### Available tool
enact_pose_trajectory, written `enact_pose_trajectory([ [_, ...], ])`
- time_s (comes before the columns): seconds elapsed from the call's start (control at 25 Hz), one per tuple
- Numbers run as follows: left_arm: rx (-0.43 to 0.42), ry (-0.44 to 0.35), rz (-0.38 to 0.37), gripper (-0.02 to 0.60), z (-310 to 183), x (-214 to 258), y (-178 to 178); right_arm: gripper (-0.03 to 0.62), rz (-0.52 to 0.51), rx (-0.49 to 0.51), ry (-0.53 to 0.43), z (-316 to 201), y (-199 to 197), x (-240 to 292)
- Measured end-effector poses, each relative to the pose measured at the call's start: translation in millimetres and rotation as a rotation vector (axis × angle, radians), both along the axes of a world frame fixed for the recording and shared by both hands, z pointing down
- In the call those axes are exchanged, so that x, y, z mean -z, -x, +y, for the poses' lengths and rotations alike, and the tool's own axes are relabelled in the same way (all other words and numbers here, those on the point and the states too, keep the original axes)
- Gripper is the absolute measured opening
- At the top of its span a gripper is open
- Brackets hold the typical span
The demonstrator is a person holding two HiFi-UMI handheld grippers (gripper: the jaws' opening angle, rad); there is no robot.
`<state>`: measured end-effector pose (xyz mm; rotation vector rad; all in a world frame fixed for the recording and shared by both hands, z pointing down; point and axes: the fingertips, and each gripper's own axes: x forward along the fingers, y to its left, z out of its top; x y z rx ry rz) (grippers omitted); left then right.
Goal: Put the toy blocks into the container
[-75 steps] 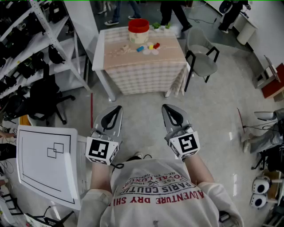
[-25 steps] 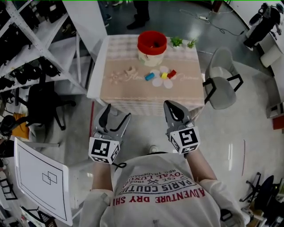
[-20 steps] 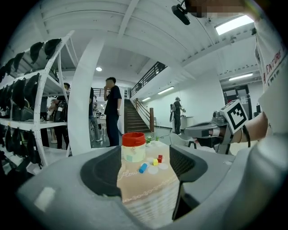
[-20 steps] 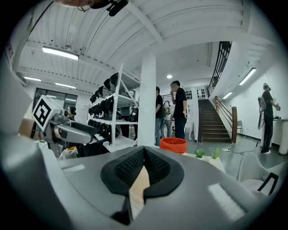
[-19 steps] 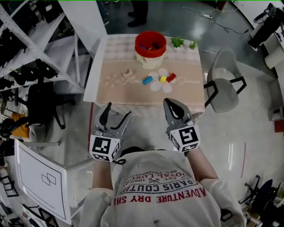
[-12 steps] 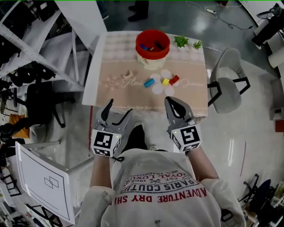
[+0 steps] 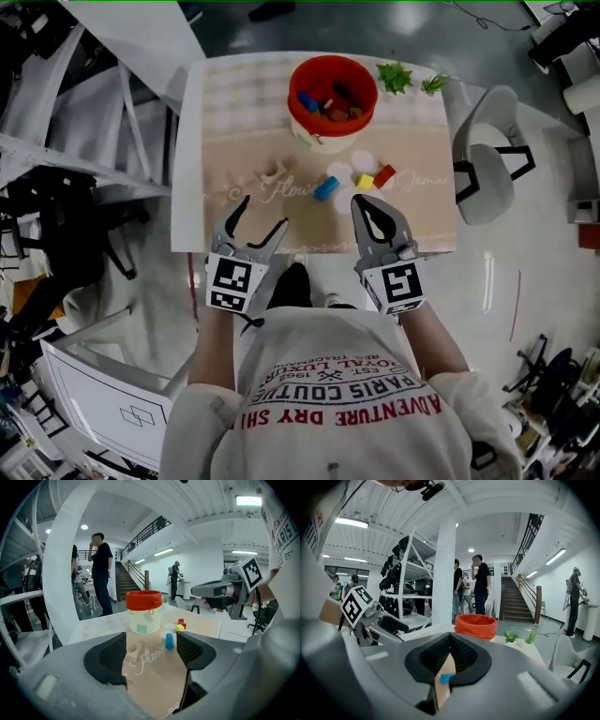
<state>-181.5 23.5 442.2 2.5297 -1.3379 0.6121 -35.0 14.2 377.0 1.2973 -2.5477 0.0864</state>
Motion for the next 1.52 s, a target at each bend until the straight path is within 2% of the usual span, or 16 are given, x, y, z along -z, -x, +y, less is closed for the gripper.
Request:
enact_pose_trajectory([
  [0.2, -0.047, 0.087, -0.014, 0.334, -38.4, -52.9, 5.6, 0.002, 0.005, -0.016, 0.037, -28.8, 17.3, -28.7],
  [0.6, -0.146, 0.263, -0.051, 0.333, -76.0, -126.1, 4.6, 0.002, 0.018, -0.086, 0.121, -62.8, 27.8, -70.2],
  [0.72, -0.150, 0.280, -0.068, 0.263, -86.6, -141.4, 6.9, 0.002, 0.038, -0.109, 0.141, -68.4, 24.3, -81.6],
  [0.8, -0.157, 0.287, -0.072, 0.255, -90.5, -148.5, 6.6, 0.002, 0.042, -0.118, 0.148, -72.1, 22.7, -86.5],
  [0.96, -0.176, 0.276, -0.120, 0.161, -90.4, -158.1, 7.0, 0.002, 0.044, -0.132, 0.156, -76.8, 19.5, -91.3],
  [1.12, -0.194, 0.261, -0.110, 0.158, -88.9, -156.1, 6.4, 0.002, 0.057, -0.134, 0.155, -76.6, 18.2, -91.9],
  [1.28, -0.161, 0.255, -0.051, 0.158, -91.7, -141.3, 7.7, 0.002, 0.048, -0.134, 0.138, -76.7, 19.0, -82.0],
  [1.52, -0.119, 0.136, -0.023, 0.158, -99.3, -89.6, 5.6, 0.002, 0.032, -0.115, 0.095, -76.6, 14.4, -60.7],
])
